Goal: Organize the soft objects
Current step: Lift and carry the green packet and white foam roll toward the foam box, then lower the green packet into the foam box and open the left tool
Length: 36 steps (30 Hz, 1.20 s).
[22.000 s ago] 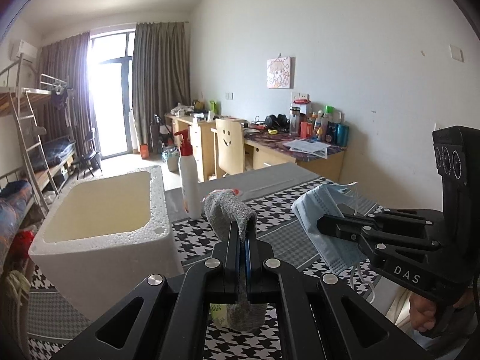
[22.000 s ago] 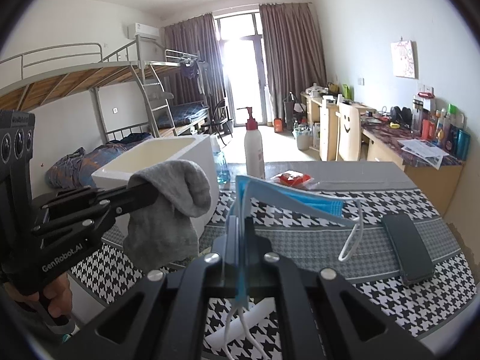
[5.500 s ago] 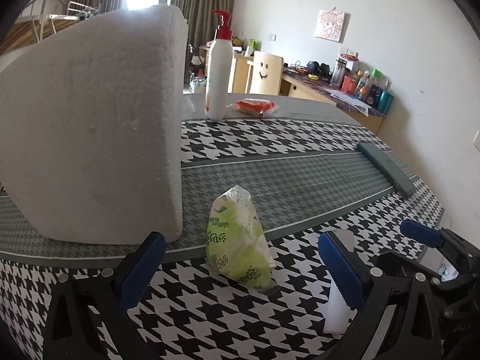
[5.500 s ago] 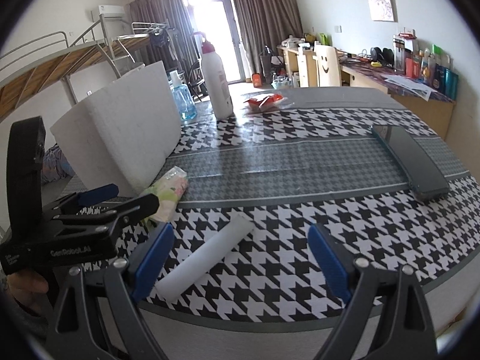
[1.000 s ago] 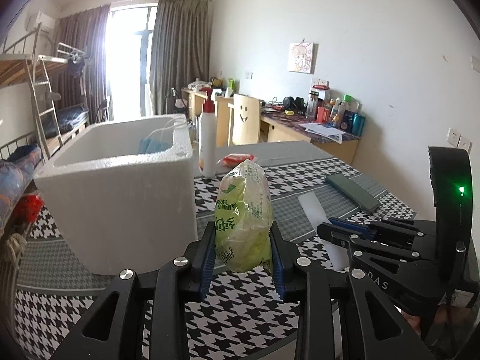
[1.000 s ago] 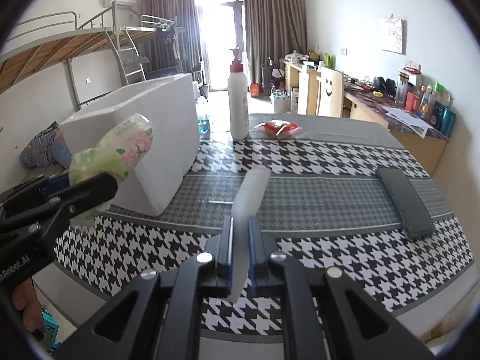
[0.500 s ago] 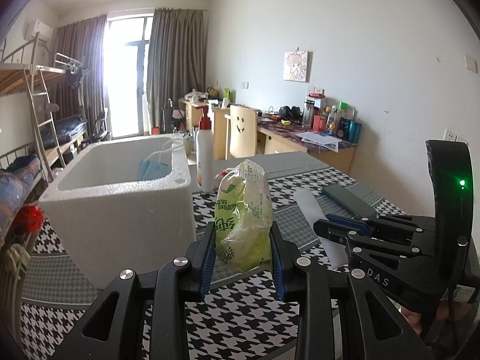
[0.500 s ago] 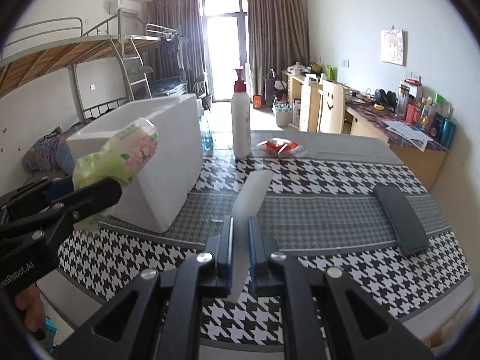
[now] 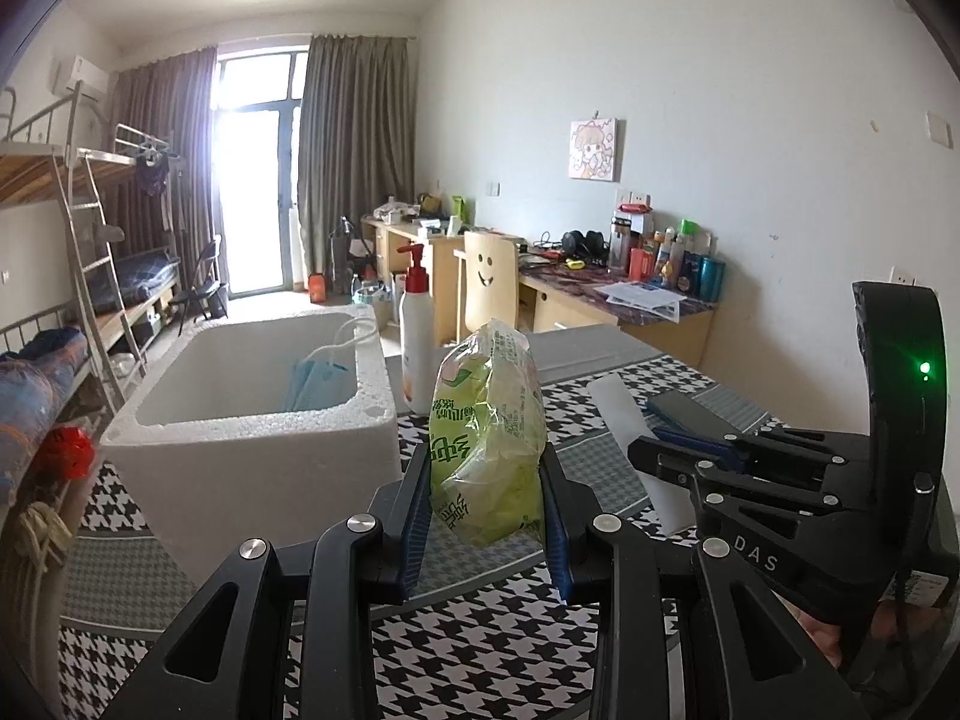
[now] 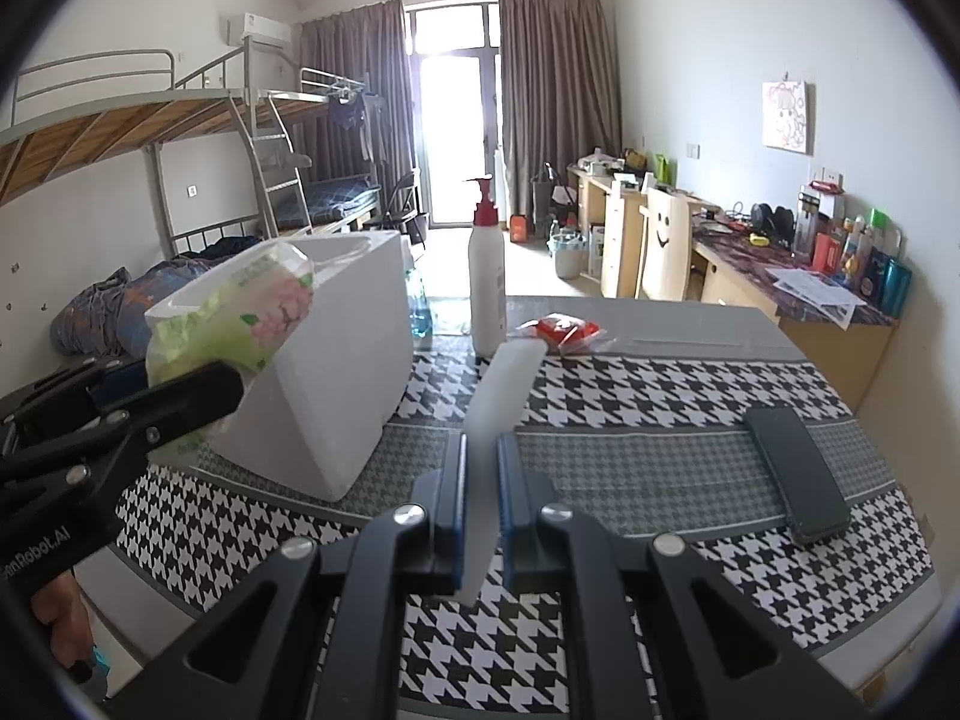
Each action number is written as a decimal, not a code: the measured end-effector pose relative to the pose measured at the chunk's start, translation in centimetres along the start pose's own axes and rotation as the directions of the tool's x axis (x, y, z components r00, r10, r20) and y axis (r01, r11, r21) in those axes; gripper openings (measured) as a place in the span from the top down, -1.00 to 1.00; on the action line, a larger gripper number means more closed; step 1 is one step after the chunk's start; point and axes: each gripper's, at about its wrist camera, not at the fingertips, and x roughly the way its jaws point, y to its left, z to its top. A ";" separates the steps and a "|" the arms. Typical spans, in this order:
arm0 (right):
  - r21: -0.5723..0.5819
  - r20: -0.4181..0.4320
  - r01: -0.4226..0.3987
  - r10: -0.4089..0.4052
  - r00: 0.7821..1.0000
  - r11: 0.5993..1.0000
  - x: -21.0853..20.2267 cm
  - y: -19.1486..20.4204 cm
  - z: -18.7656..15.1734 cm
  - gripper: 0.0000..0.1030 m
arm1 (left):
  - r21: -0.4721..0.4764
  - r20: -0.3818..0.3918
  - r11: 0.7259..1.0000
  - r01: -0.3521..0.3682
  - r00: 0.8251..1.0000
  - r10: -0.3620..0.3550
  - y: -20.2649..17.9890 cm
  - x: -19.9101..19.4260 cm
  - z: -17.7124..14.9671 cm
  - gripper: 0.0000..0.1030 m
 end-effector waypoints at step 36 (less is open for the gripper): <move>-0.053 0.066 -0.058 0.061 0.996 0.997 0.8 1.6 3.6 0.77 | -0.019 0.064 0.997 -0.074 0.995 0.075 2.0 0.2 2.7 0.34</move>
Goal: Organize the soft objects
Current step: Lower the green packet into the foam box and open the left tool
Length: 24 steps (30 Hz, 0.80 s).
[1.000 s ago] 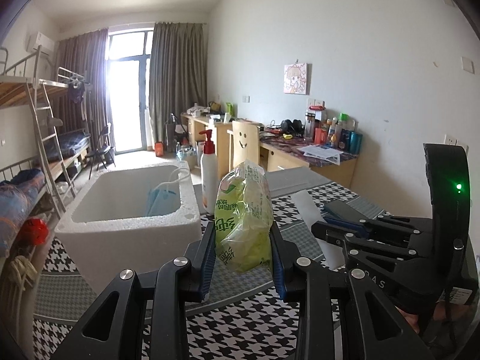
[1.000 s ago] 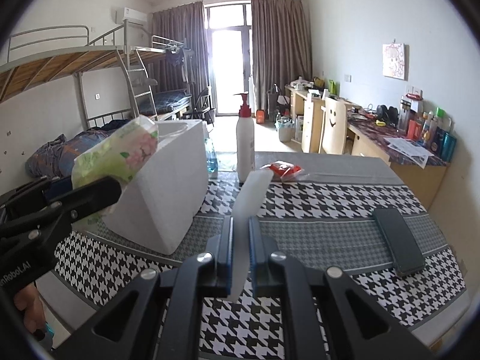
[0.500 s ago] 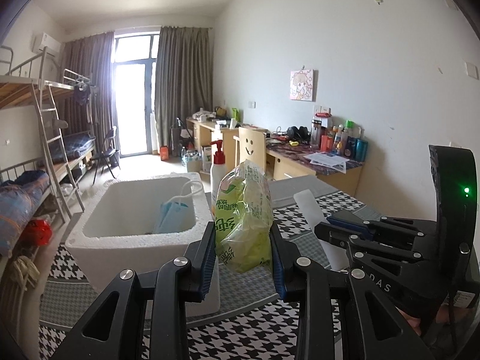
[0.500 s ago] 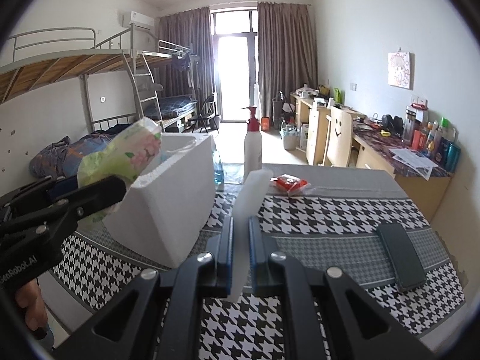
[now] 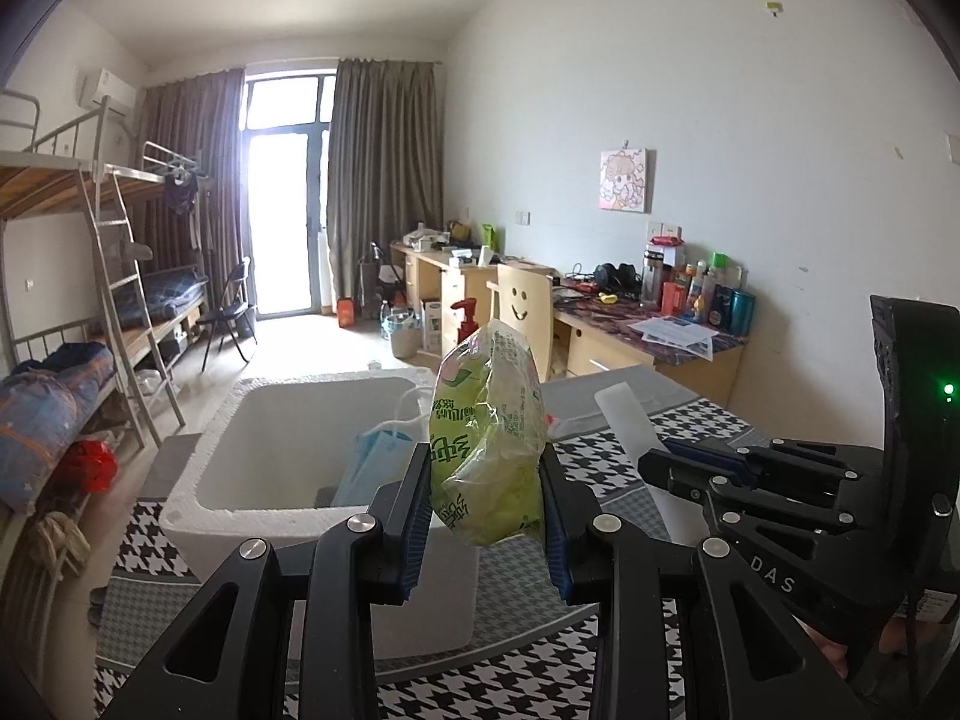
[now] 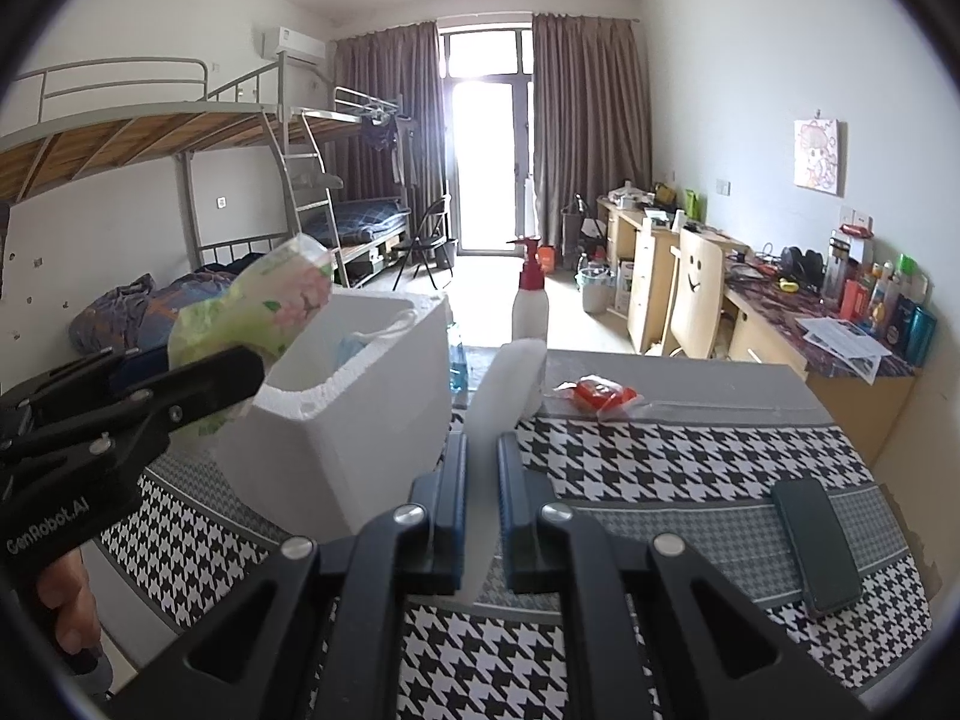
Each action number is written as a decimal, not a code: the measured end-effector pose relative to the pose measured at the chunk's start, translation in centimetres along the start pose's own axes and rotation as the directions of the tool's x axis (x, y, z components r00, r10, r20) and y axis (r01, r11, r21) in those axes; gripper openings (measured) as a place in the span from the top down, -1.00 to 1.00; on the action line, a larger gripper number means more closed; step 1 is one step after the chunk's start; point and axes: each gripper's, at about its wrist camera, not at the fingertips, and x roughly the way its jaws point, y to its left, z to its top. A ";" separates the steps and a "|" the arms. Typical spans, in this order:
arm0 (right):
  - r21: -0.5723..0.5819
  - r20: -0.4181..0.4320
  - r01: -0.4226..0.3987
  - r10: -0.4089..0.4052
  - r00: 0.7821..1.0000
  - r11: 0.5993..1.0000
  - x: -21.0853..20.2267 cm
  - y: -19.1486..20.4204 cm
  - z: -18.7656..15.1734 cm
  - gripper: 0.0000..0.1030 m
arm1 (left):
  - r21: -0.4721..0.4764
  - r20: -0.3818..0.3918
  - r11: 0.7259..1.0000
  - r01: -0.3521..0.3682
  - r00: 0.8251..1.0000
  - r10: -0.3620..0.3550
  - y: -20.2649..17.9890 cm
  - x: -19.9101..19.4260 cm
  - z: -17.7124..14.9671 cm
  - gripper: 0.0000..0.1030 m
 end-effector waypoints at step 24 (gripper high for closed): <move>0.005 0.018 -0.052 0.052 0.998 0.999 1.7 0.6 2.2 0.77 | -0.015 -0.004 0.998 -0.054 0.999 0.054 2.0 2.1 1.1 0.34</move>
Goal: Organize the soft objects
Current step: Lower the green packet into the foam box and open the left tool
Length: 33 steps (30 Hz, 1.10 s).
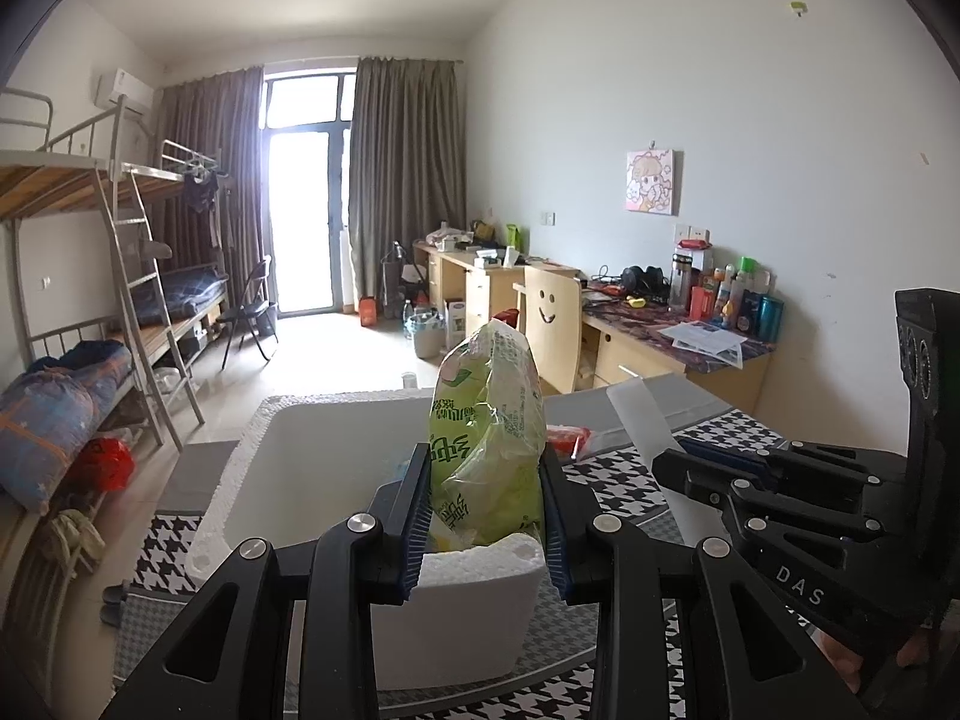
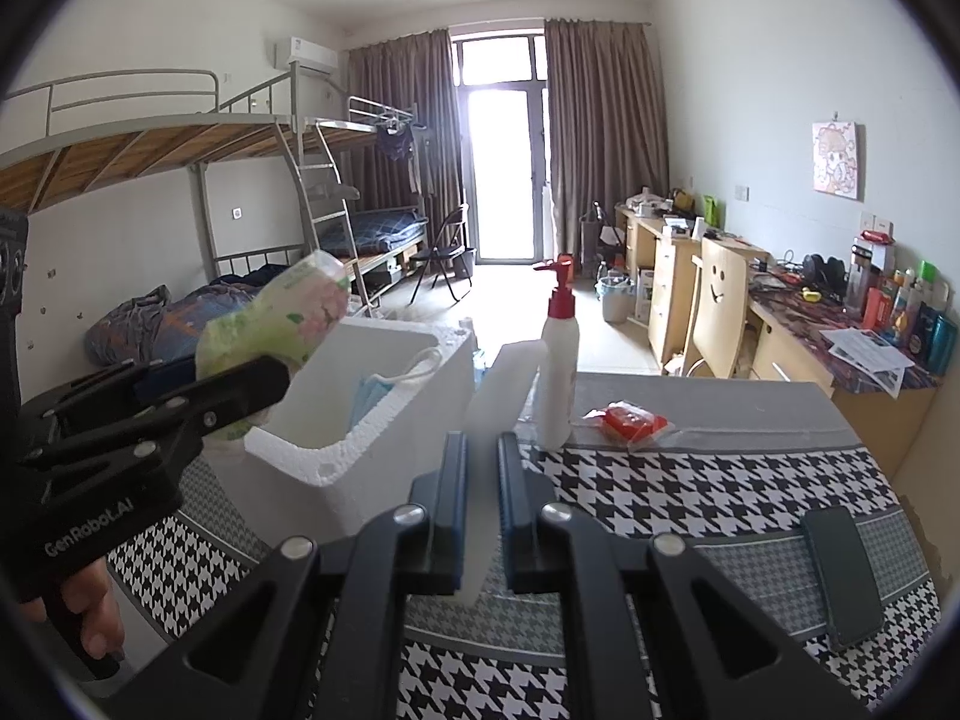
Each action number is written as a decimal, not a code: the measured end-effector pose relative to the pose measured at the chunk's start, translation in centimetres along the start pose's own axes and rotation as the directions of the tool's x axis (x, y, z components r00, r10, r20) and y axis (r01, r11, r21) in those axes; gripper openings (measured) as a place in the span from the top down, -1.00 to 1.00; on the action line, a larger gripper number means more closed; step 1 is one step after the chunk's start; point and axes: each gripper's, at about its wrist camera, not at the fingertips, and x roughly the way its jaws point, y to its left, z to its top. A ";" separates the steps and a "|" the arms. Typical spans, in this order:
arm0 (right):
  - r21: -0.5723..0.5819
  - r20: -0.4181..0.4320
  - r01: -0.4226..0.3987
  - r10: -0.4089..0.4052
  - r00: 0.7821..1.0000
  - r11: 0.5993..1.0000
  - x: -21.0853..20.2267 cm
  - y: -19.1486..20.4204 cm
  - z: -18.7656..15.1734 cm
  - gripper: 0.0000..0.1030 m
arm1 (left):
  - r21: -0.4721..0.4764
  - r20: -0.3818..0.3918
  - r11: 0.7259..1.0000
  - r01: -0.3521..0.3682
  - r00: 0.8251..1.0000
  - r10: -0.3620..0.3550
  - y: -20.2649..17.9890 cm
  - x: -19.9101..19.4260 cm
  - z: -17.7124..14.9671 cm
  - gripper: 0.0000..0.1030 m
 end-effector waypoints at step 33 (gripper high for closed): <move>-0.033 -0.048 -0.076 0.074 0.996 0.997 3.2 2.0 1.9 0.77 | -0.045 -0.048 0.990 -0.132 0.990 0.130 2.9 3.1 0.5 0.33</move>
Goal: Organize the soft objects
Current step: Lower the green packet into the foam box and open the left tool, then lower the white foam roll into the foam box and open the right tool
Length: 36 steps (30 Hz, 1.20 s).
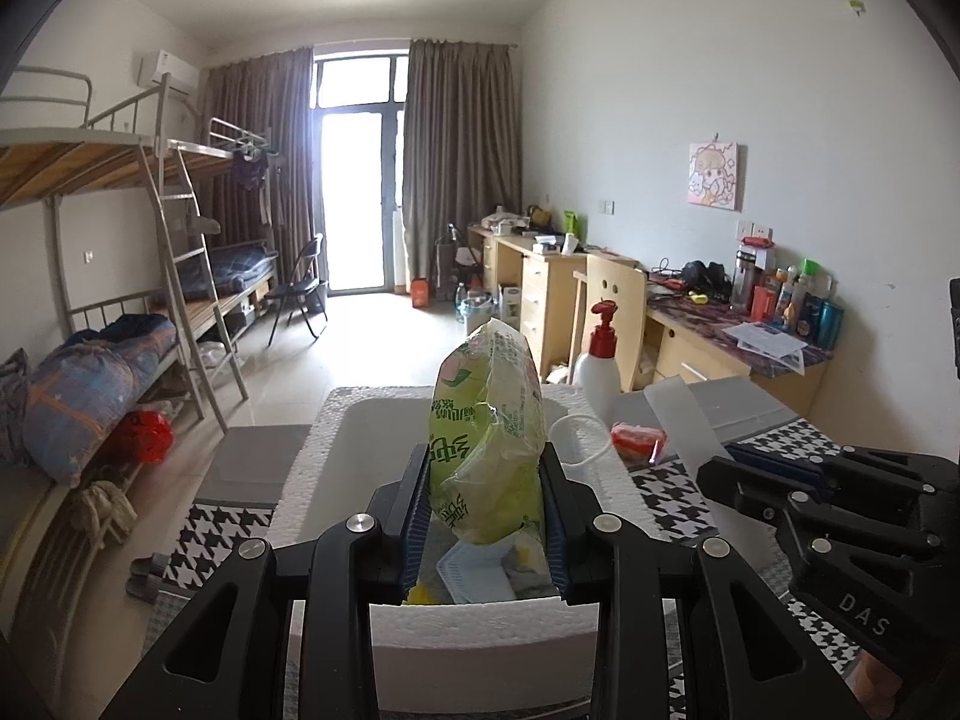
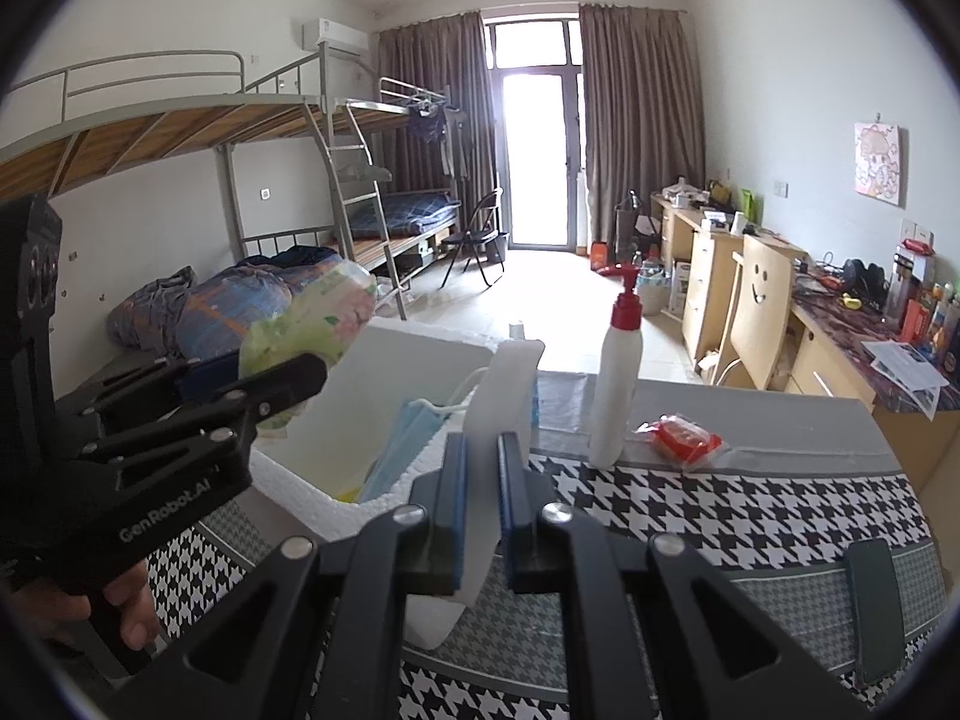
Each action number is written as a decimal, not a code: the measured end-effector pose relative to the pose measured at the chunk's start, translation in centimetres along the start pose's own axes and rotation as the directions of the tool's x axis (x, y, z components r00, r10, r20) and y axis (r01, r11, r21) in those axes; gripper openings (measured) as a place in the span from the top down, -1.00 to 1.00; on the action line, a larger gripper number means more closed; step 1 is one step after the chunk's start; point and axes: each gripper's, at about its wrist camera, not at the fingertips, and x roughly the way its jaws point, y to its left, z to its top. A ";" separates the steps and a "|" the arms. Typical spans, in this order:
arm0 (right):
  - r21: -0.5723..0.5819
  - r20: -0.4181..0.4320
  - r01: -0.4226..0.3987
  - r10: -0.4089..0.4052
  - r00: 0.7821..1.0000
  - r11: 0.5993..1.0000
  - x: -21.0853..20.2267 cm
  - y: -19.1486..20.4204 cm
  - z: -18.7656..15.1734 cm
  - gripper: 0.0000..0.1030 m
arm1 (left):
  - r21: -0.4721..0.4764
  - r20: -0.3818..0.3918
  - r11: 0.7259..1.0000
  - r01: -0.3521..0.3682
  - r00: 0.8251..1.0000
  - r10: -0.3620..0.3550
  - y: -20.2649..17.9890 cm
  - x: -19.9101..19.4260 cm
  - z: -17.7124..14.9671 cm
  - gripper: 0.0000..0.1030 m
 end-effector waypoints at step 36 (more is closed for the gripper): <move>0.005 -0.017 0.031 -0.030 0.999 1.000 0.7 -0.4 0.0 0.77 | -0.039 -0.014 0.999 -0.027 1.000 0.026 2.7 1.2 0.0 -0.97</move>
